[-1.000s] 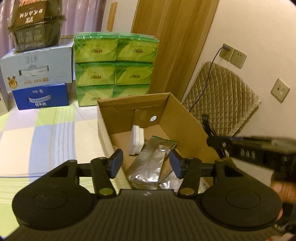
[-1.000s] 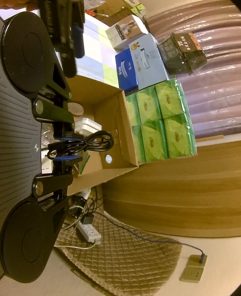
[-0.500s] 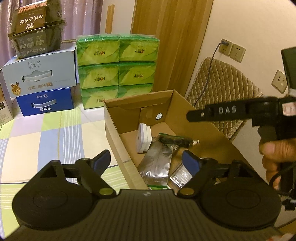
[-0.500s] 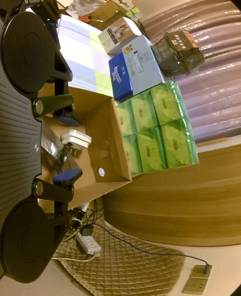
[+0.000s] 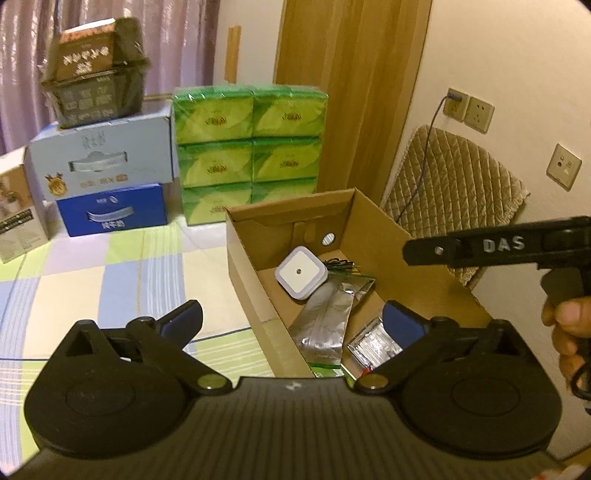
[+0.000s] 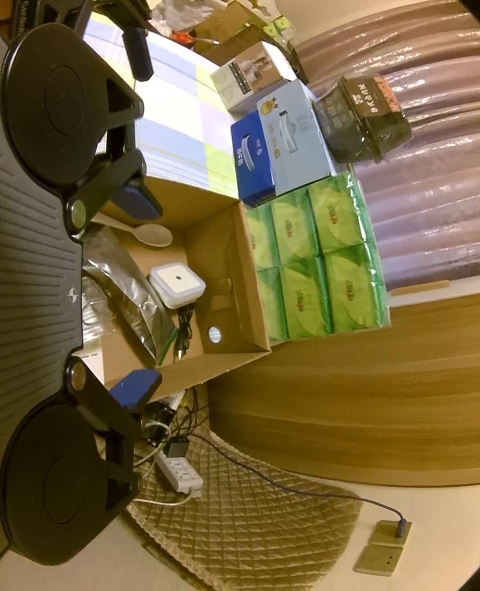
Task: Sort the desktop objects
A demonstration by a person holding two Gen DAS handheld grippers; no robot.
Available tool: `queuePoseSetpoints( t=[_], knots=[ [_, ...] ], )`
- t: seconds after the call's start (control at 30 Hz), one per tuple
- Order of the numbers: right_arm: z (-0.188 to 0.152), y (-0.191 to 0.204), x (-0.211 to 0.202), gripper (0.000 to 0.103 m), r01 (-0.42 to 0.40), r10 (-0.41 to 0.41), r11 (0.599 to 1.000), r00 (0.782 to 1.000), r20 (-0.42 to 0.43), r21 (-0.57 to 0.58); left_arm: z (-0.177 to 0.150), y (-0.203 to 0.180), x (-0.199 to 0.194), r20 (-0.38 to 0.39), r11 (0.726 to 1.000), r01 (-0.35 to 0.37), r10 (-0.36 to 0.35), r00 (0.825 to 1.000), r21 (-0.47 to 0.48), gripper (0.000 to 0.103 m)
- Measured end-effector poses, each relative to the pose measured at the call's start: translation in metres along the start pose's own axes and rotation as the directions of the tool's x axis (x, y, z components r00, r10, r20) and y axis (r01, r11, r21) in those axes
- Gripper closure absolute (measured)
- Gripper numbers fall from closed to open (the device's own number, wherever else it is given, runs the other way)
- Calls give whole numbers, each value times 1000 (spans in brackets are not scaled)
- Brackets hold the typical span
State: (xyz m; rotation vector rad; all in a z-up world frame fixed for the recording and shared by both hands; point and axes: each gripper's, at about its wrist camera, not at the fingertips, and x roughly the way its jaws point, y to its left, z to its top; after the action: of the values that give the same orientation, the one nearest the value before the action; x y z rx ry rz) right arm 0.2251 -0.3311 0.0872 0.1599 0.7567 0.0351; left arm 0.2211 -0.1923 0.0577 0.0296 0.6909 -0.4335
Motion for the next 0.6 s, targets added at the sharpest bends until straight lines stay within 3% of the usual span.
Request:
queuePoseSetpoints(
  t=[0.2, 0.6],
  knots=[
    [-8, 3, -32, 2, 16, -15, 1000, 1000, 17, -18, -8, -7, -17, -17, 1000, -30, 30, 999, -3, 1],
    [-42, 8, -82, 2, 38, -40, 997, 999, -23, -70, -32, -27, -56, -57, 999, -46, 44, 997, -21, 1]
  ],
)
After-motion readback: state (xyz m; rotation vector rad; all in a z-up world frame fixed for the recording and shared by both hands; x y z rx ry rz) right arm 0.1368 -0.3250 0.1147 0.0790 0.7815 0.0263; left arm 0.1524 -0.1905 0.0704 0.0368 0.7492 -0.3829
